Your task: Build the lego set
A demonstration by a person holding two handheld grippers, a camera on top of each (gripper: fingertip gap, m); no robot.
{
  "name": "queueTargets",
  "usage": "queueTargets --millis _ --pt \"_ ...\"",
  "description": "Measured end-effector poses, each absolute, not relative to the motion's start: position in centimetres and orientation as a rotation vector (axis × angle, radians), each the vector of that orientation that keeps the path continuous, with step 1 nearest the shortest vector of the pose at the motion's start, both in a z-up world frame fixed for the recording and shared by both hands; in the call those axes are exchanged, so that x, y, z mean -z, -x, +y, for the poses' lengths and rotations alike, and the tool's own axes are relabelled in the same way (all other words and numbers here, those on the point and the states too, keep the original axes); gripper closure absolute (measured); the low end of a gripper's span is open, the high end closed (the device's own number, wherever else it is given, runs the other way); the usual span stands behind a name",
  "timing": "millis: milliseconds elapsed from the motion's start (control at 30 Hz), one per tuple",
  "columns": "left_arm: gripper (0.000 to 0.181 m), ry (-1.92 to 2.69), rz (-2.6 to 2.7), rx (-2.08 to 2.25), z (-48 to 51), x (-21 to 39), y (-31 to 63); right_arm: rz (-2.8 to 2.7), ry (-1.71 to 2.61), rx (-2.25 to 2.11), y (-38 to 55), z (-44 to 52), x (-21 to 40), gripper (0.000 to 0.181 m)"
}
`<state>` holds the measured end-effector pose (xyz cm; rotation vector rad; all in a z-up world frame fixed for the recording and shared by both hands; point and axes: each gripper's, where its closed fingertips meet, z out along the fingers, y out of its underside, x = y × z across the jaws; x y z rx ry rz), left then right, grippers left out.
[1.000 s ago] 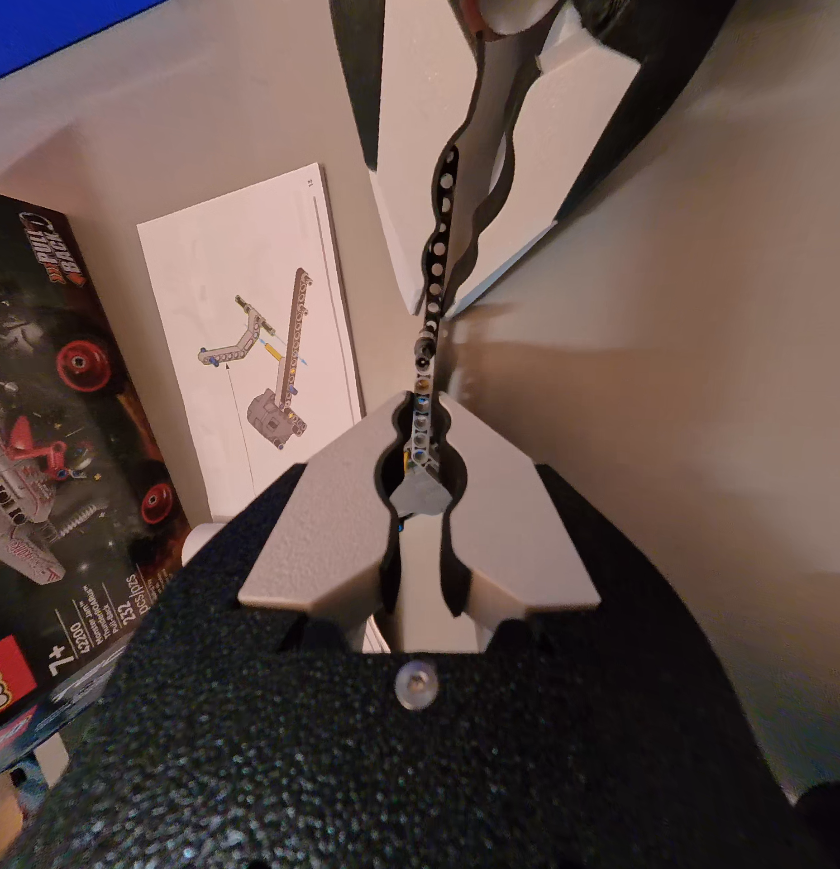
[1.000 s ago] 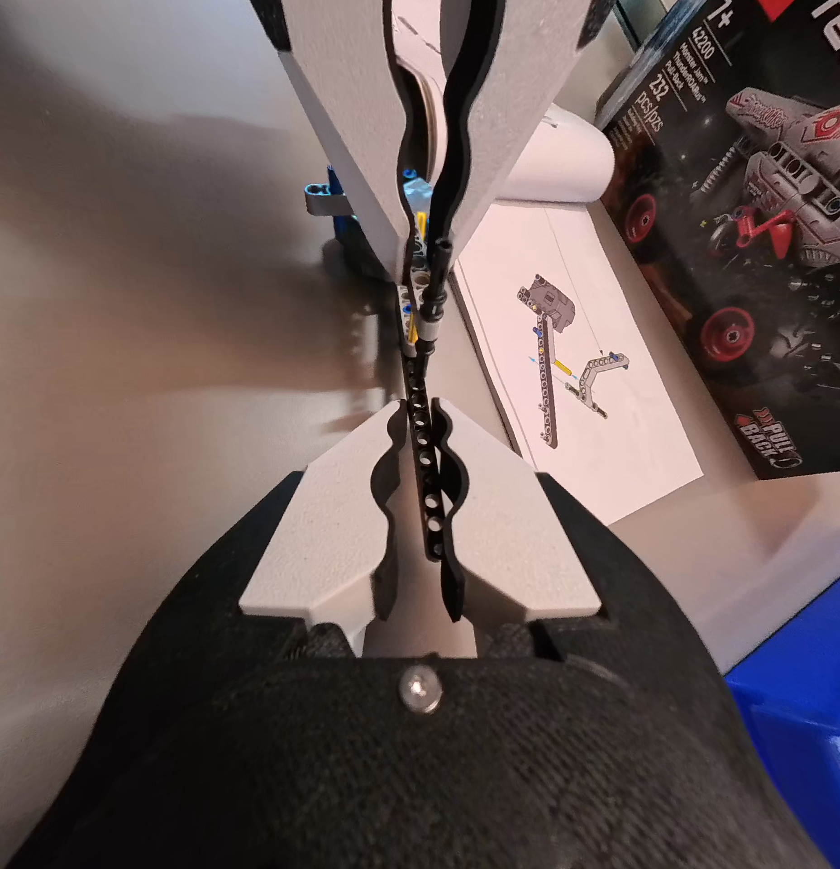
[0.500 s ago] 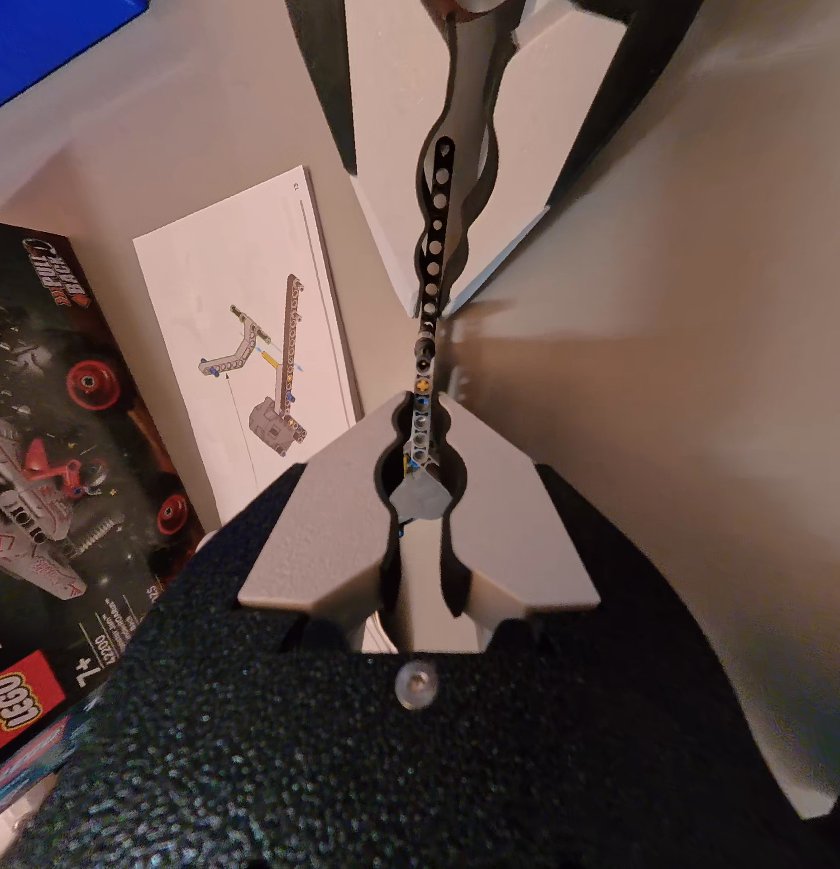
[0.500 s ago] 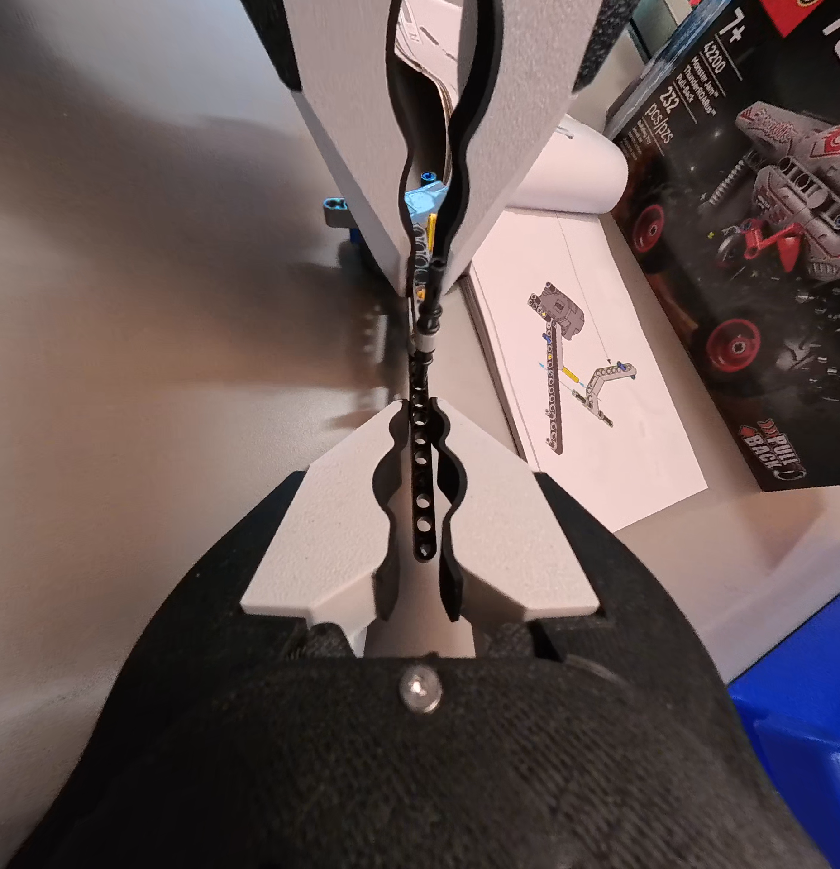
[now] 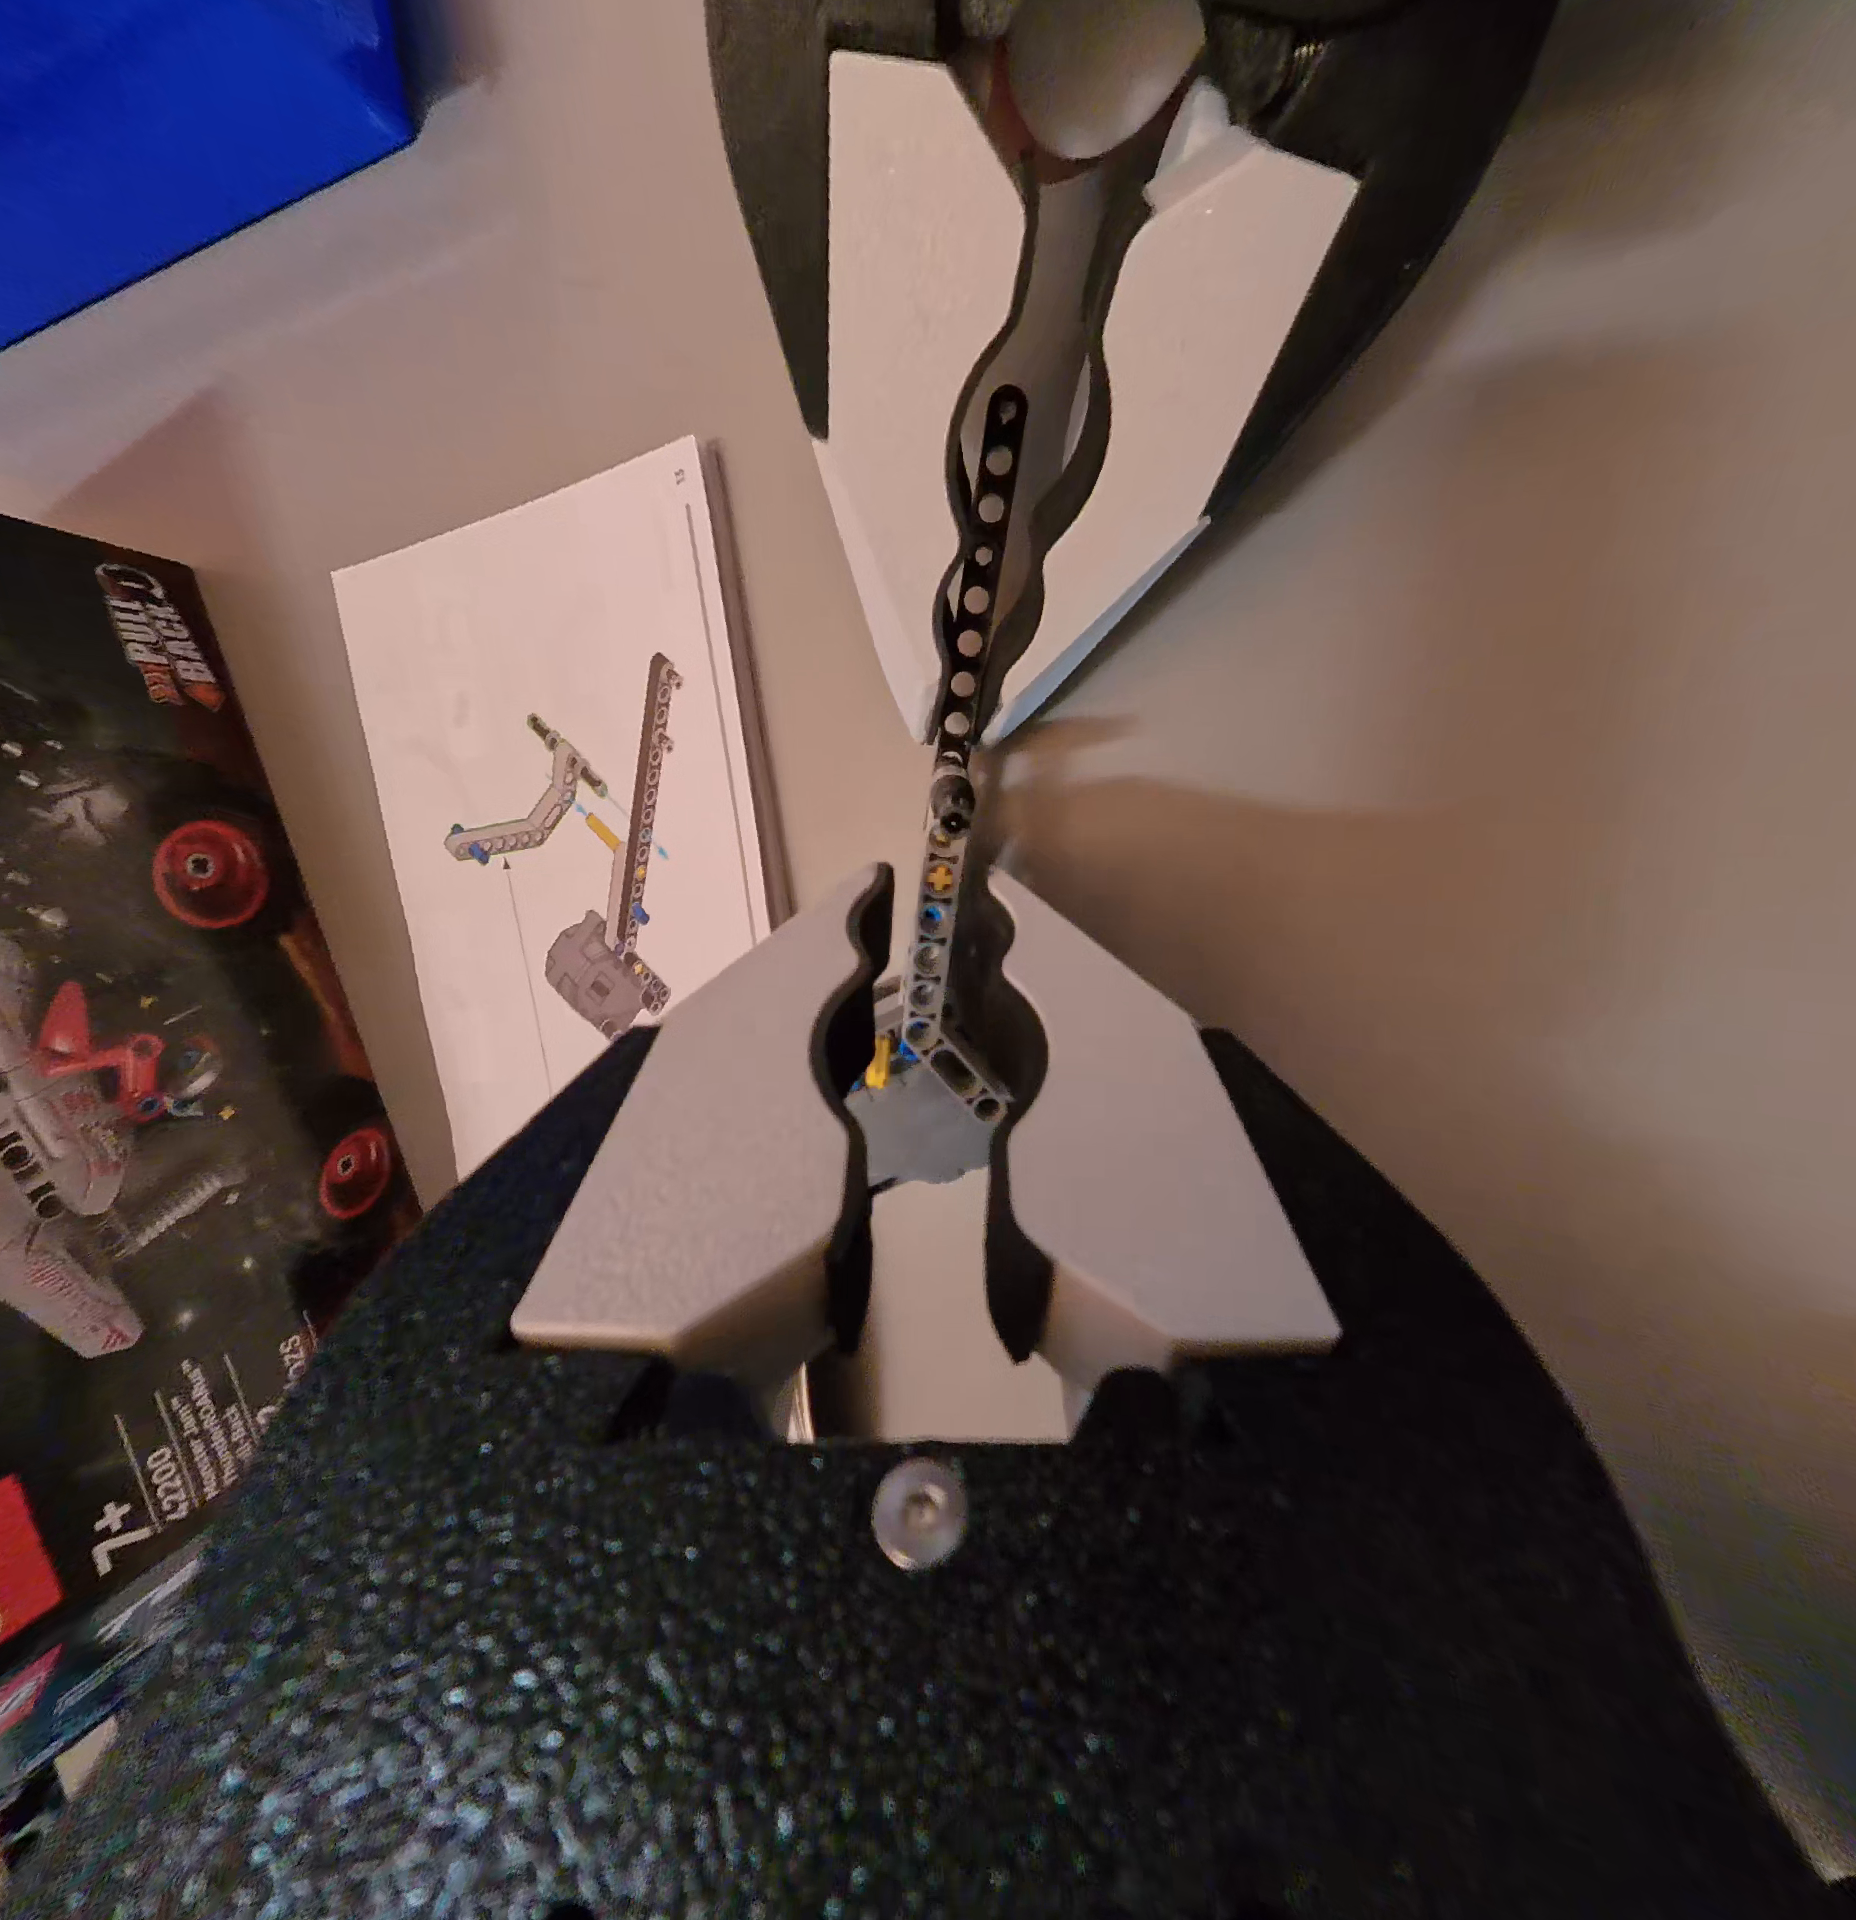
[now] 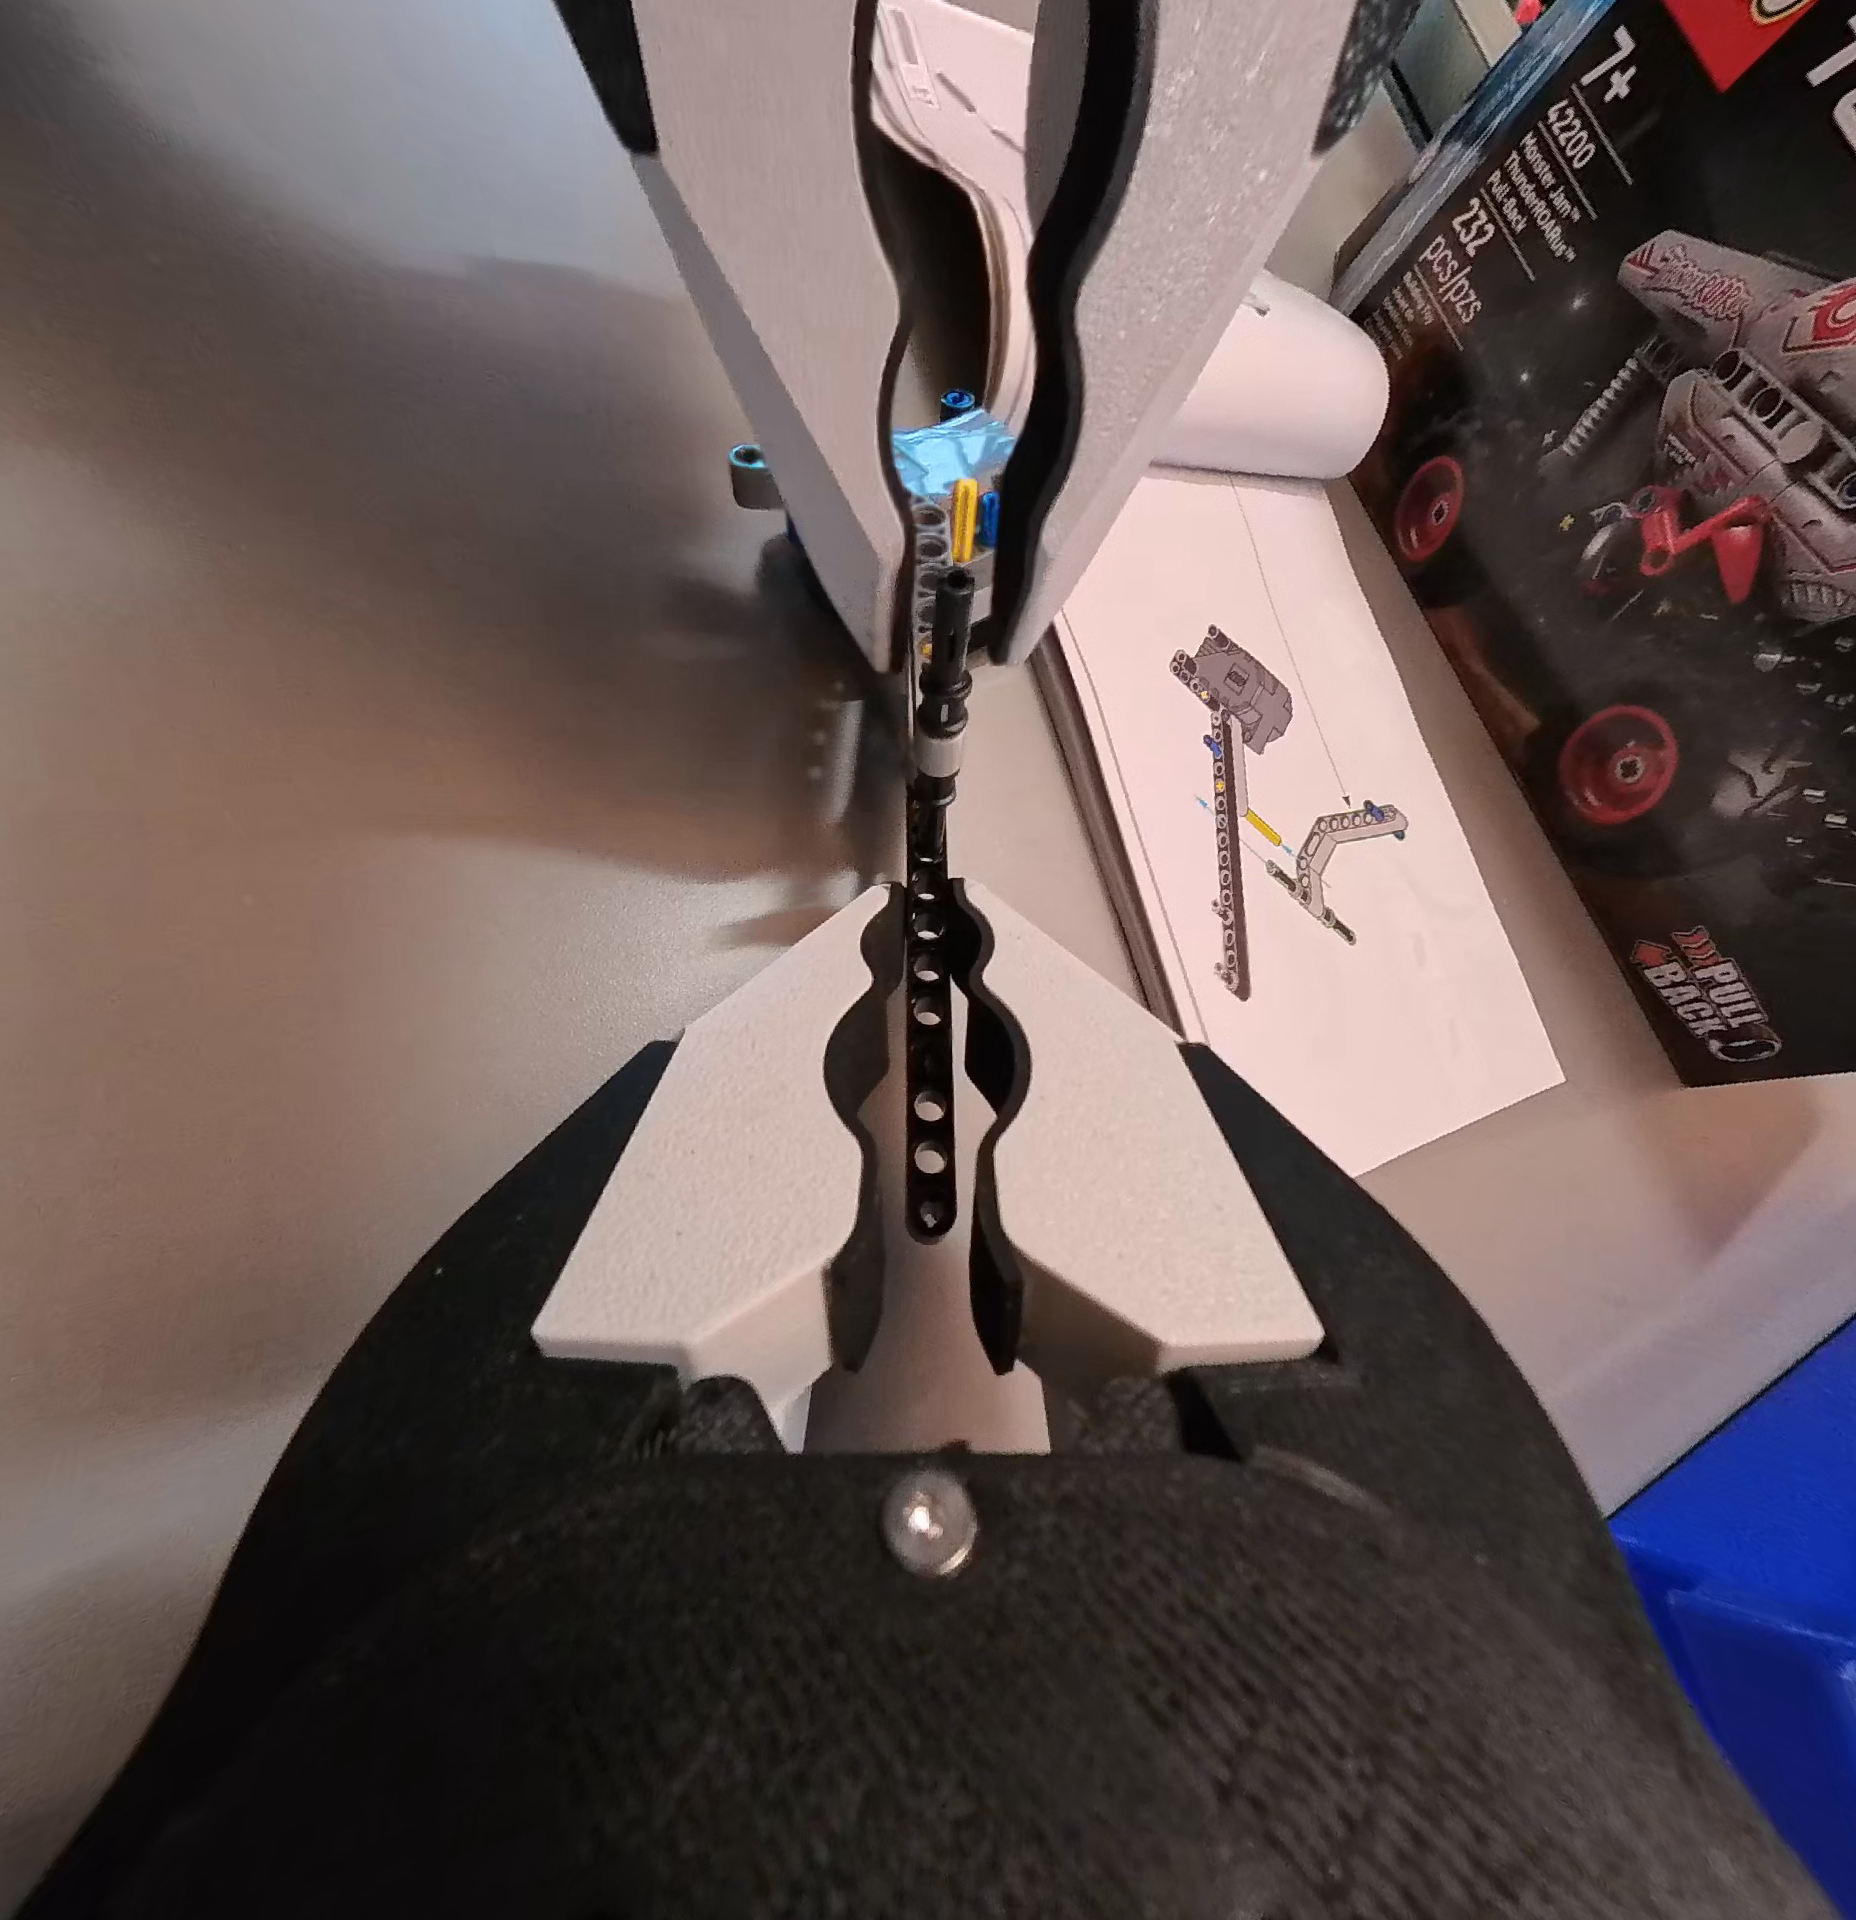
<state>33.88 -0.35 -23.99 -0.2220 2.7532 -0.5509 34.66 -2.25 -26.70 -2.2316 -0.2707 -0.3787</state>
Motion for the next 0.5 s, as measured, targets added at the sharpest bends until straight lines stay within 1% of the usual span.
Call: queueTargets --millis 33,167,500 --pt "0.17 0.214 2.757 0.545 -0.38 24.14 -33.83 -0.272 2.234 0.379 -34.65 -2.26 26.72 0.177" --pt "0.176 0.184 2.754 0.535 -0.69 24.48 -33.89 -0.275 2.226 0.382 -34.63 -2.22 26.57 0.177" --pt "0.177 0.043 2.76 0.717 -0.52 24.13 -33.68 -0.28 2.186 0.358 -34.3 -1.99 26.09 0.177"
